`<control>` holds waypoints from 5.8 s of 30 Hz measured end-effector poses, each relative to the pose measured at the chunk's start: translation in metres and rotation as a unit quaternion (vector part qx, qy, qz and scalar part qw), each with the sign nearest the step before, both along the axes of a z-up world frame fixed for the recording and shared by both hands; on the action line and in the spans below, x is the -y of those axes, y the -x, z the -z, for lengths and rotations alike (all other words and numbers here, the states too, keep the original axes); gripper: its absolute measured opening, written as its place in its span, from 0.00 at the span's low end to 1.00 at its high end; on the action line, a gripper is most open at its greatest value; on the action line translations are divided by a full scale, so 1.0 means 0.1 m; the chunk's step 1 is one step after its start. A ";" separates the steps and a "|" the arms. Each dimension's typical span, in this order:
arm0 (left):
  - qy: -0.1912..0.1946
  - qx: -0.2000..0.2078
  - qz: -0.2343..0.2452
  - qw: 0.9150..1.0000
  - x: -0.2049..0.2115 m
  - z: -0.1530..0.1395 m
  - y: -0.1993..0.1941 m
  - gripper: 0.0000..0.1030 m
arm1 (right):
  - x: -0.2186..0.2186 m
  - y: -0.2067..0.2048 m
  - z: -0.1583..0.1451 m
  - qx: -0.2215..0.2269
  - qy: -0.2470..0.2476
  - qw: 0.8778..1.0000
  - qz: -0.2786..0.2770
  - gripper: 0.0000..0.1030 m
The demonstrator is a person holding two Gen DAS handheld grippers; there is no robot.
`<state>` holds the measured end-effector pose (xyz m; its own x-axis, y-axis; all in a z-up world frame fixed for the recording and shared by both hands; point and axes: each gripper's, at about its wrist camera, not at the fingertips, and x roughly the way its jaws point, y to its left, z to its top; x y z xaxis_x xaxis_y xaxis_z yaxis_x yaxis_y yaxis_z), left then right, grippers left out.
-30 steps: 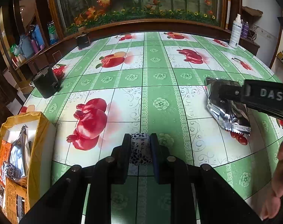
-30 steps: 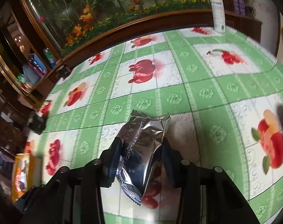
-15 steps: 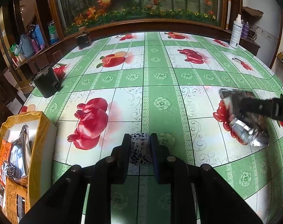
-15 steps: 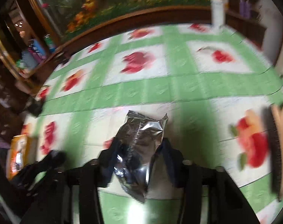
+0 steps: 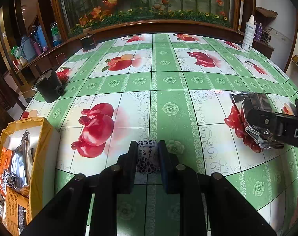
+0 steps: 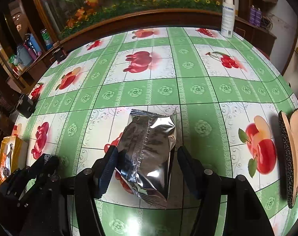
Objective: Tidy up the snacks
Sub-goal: 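Lift the silver foil bag with the right tool while the left tool holds the patterned pack, then carry the patterned pack and silver foil bag over the white tray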
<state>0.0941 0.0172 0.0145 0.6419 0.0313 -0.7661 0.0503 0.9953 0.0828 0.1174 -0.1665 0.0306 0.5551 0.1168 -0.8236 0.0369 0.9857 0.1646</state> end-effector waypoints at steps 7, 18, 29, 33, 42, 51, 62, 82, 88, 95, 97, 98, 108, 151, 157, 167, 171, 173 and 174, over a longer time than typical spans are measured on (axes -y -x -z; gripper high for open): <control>0.003 0.000 -0.001 1.000 -0.01 0.00 0.00 0.19 | 0.05 0.04 -0.07 0.016 -0.025 1.000 -0.009 0.43; 0.003 0.000 -0.001 1.000 -0.01 0.00 0.00 0.19 | -0.05 0.02 -0.11 0.025 0.040 0.999 0.009 0.75; 0.004 0.000 -0.001 1.000 -0.01 0.00 0.00 0.19 | -0.10 -0.06 0.12 -0.002 0.093 0.996 0.011 0.76; 0.008 -0.002 0.001 1.000 -0.02 0.00 0.00 0.19 | 0.00 -0.06 0.10 -0.002 0.055 0.998 0.015 0.63; 0.027 -0.007 0.002 1.000 -0.03 -0.01 0.00 0.19 | -0.02 0.05 -0.11 0.037 -0.016 0.999 -0.007 0.63; 0.068 0.010 0.000 0.998 -0.14 -0.13 0.03 0.19 | -0.24 0.12 -0.20 0.064 -0.019 0.997 -0.037 0.63; 0.105 0.035 -0.007 0.994 -0.22 -0.27 0.07 0.19 | -0.34 0.17 -0.26 0.076 -0.015 0.996 -0.051 0.63; 0.127 0.067 0.017 0.990 -0.16 -0.39 0.16 0.19 | -0.38 0.24 -0.37 0.094 -0.023 0.993 -0.060 0.63; 0.098 0.065 0.008 0.993 -0.08 -0.38 0.18 0.19 | -0.40 0.24 -0.35 0.090 -0.028 0.993 -0.064 0.63; 0.094 0.060 0.005 0.994 -0.03 -0.45 0.32 0.19 | -0.41 0.24 -0.37 0.091 -0.034 0.993 -0.071 0.63; 0.098 0.053 0.006 0.994 -0.04 -0.46 0.37 0.19 | -0.42 0.23 -0.36 0.090 -0.032 0.993 -0.073 0.63; 0.103 0.051 0.006 0.993 -0.05 -0.47 0.40 0.19 | -0.42 0.23 -0.35 0.089 -0.032 0.993 -0.073 0.63; 0.103 0.072 -0.007 0.992 -0.30 -0.75 0.84 0.19 | -0.55 0.29 -0.37 0.093 -0.037 0.990 -0.099 0.63; 0.119 0.064 -0.140 0.981 -2.20 -0.56 1.58 0.19 | -2.43 0.78 -0.51 0.067 -0.098 0.946 -0.302 0.63; 0.130 0.055 -0.143 0.980 -2.29 -0.47 1.60 0.19 | -2.86 0.72 -0.42 0.053 -0.087 0.943 -0.316 0.63; 0.118 0.059 -0.135 0.982 -2.26 -0.40 1.64 0.20 | -3.28 0.54 -0.25 0.039 -0.058 0.949 -0.308 0.63; 0.104 0.071 -0.137 0.983 -2.21 -0.38 1.67 0.20 | -3.36 0.53 -0.21 0.045 -0.042 0.950 -0.306 0.63; 0.083 0.080 -0.138 0.984 -2.17 -0.38 1.69 0.20 | -3.37 0.55 -0.21 0.047 -0.034 0.950 -0.308 0.63; 0.075 0.085 -0.137 0.984 -2.15 -0.36 1.69 0.20 | -3.38 0.55 -0.20 0.049 -0.032 0.949 -0.309 0.64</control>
<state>-0.0752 0.2319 0.0509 0.7440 0.1163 -0.6580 -0.2240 0.9712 -0.0816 0.0622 0.1713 0.0509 0.4378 0.4923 -0.7523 -0.5633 0.8024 0.1972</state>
